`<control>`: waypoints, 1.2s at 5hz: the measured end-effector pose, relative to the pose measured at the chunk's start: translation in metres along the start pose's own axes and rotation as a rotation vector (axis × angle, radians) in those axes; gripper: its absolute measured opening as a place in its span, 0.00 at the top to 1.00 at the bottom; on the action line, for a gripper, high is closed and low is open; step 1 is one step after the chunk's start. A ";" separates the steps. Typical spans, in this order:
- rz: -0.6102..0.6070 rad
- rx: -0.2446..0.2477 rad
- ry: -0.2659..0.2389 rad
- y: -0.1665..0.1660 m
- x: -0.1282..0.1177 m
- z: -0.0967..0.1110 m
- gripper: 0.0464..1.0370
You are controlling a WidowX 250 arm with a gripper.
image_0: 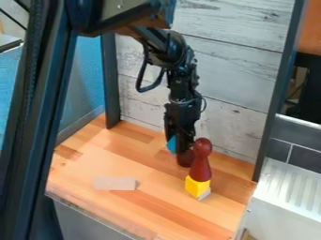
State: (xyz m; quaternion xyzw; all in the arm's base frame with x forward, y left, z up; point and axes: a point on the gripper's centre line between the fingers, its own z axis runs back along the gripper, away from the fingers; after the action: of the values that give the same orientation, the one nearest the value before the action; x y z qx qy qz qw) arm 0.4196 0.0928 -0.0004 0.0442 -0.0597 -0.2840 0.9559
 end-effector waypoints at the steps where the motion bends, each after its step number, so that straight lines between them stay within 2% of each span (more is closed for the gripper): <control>1: 0.016 0.004 -0.004 0.005 0.005 -0.004 0.47; 4: 0.011 -0.001 -0.005 0.000 0.025 -0.017 0.47; 5: 0.008 0.022 -0.015 0.002 0.029 -0.017 0.39; 6: -0.013 0.035 0.007 -0.005 0.029 -0.021 0.08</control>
State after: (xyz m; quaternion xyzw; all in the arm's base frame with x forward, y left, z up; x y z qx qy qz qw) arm 0.4437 0.0742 -0.0191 0.0624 -0.0611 -0.2890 0.9533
